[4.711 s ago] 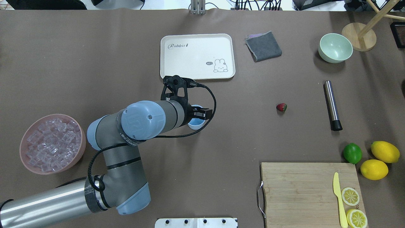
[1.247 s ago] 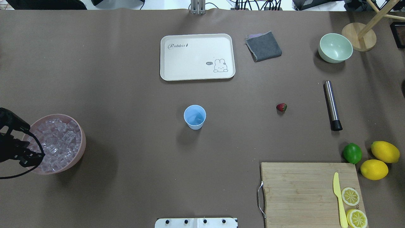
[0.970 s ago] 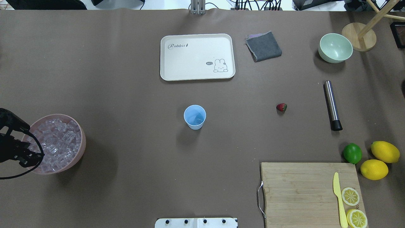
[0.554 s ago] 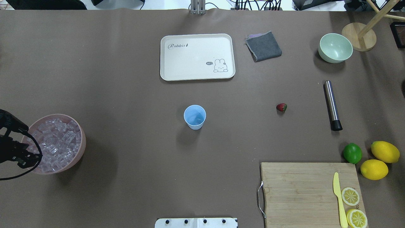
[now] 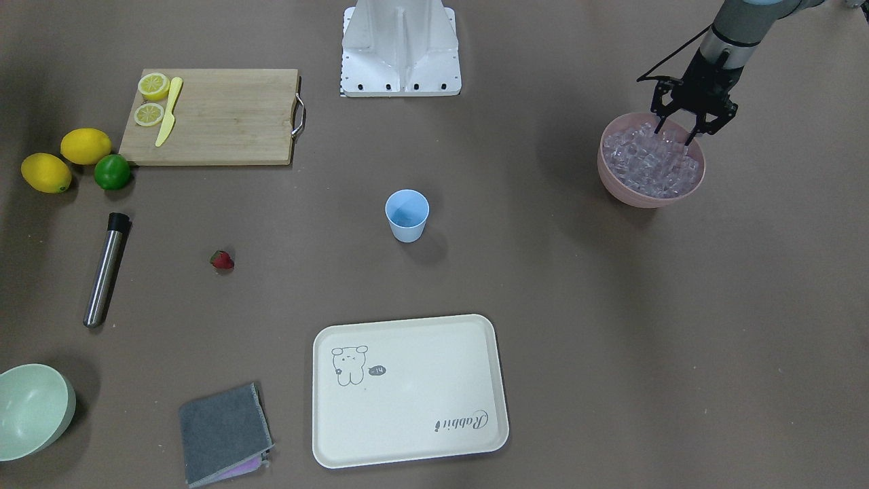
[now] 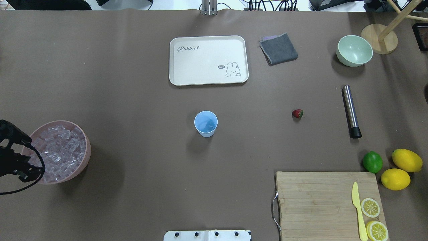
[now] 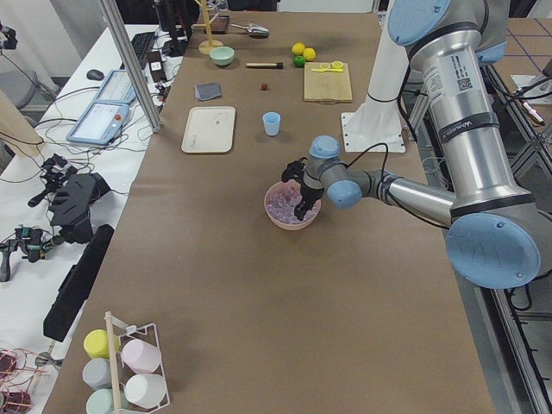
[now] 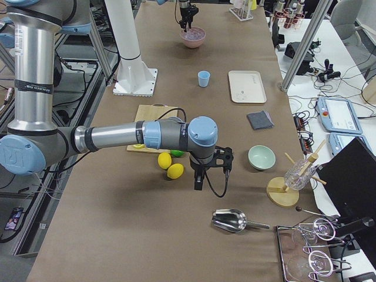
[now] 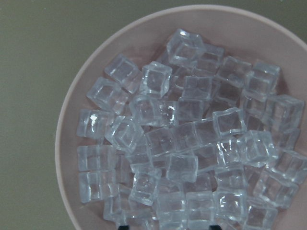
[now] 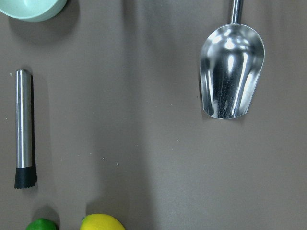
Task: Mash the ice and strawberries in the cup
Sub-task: 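Lower the left gripper into the ice and grasp cubes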
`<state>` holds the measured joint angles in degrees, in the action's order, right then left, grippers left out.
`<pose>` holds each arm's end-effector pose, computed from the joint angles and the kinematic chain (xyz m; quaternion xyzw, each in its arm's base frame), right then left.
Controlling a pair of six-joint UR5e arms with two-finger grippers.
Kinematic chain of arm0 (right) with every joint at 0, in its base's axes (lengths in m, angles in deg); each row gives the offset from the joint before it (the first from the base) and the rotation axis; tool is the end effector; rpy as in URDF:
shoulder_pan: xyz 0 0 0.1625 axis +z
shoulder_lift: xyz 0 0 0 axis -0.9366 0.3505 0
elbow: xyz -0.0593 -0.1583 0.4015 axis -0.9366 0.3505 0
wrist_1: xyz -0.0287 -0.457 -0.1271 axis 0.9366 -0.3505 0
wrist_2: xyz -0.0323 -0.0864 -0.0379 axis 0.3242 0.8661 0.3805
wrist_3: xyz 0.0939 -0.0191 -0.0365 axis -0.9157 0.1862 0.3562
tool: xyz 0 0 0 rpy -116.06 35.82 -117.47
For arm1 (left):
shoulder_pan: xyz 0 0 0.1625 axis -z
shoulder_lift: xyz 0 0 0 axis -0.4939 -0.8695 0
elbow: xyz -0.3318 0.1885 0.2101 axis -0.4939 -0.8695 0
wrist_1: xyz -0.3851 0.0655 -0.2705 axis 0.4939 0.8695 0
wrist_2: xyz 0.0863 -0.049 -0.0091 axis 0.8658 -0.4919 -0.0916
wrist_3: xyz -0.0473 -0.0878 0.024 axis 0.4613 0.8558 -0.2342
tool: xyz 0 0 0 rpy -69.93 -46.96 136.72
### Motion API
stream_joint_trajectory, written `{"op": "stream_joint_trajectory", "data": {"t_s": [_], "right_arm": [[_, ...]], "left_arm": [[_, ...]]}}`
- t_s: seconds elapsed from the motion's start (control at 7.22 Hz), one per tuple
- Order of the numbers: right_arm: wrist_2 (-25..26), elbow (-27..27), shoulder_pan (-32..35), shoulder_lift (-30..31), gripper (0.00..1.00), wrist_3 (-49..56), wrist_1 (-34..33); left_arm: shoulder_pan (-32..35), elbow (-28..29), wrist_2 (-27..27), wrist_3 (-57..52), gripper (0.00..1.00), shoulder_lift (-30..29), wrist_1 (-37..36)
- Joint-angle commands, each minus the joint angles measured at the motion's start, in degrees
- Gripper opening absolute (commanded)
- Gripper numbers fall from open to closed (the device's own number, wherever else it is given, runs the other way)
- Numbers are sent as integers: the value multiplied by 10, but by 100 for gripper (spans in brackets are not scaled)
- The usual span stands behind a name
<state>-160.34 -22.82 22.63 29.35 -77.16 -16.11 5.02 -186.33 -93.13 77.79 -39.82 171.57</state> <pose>0.0758 -0.4971 0.5884 -0.0015 -0.4042 0.0330 0.9141 0.2957 -0.3301 0.4948 0.1712 0.3470 0.2455 0.8888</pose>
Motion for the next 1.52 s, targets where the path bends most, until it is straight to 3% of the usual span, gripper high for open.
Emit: {"op": "stream_joint_trajectory", "data": {"t_s": [0.0,0.28,0.97,1.11,1.39], "right_arm": [[0,0,0,1,100,1,0],[0,-1,0,1,100,0,0],[0,-1,0,-2,100,0,1],[0,-2,0,-2,100,0,1],[0,-1,0,-1,100,0,1]], "left_arm": [[-8,1,1,1,63,0,-1],[-9,4,1,1,56,-1,-1],[-9,14,4,1,53,-5,-1],[-9,15,5,1,44,-5,-1],[-9,15,6,2,14,-6,0]]}}
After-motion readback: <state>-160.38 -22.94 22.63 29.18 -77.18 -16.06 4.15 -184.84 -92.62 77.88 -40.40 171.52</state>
